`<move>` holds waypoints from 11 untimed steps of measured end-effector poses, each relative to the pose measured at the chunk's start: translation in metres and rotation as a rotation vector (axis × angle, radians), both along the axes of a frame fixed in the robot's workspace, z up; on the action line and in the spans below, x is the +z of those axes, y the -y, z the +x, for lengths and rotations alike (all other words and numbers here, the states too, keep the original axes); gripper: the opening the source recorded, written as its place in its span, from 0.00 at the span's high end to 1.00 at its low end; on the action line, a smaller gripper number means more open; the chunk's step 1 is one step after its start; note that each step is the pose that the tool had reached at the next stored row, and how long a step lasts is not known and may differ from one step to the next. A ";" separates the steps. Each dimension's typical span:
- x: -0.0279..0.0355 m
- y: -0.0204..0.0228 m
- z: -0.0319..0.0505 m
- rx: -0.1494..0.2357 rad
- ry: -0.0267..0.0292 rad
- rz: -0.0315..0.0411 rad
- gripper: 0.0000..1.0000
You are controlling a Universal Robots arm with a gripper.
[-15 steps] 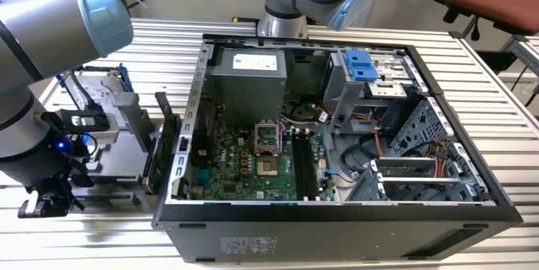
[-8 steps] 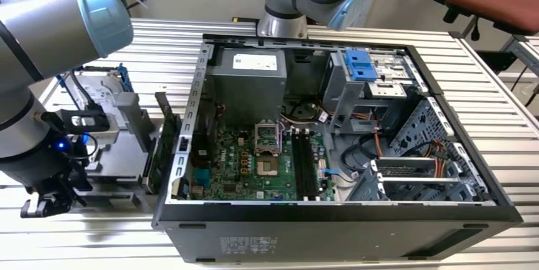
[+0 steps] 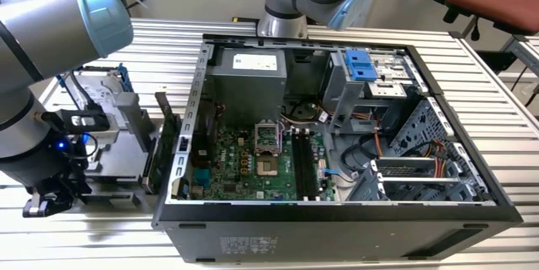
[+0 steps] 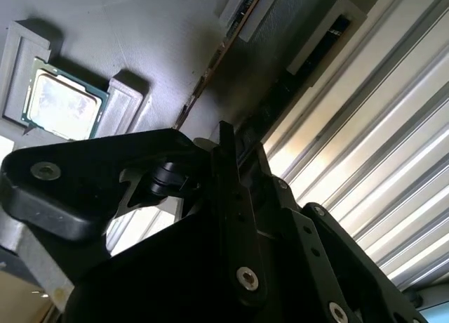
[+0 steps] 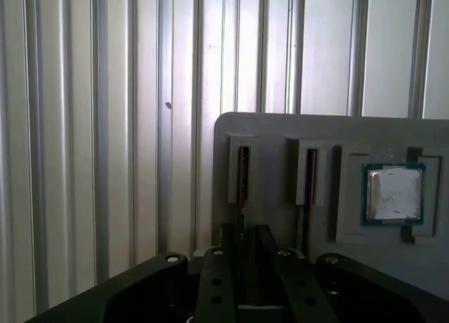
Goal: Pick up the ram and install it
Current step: 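Pick up the ram and move it above insertion slot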
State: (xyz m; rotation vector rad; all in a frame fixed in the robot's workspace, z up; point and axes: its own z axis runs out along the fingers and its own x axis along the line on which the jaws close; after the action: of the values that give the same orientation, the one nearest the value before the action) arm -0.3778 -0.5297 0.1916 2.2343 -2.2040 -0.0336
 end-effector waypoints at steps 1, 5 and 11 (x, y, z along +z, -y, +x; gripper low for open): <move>0.0000 0.0000 0.0000 0.001 -0.0001 -0.0001 0.00; 0.0001 0.0000 -0.0001 0.001 -0.0002 -0.0003 0.00; 0.0001 0.0000 -0.0004 -0.003 -0.0002 -0.0003 0.00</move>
State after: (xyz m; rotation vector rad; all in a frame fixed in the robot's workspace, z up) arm -0.3783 -0.5298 0.1917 2.2304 -2.2075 -0.0336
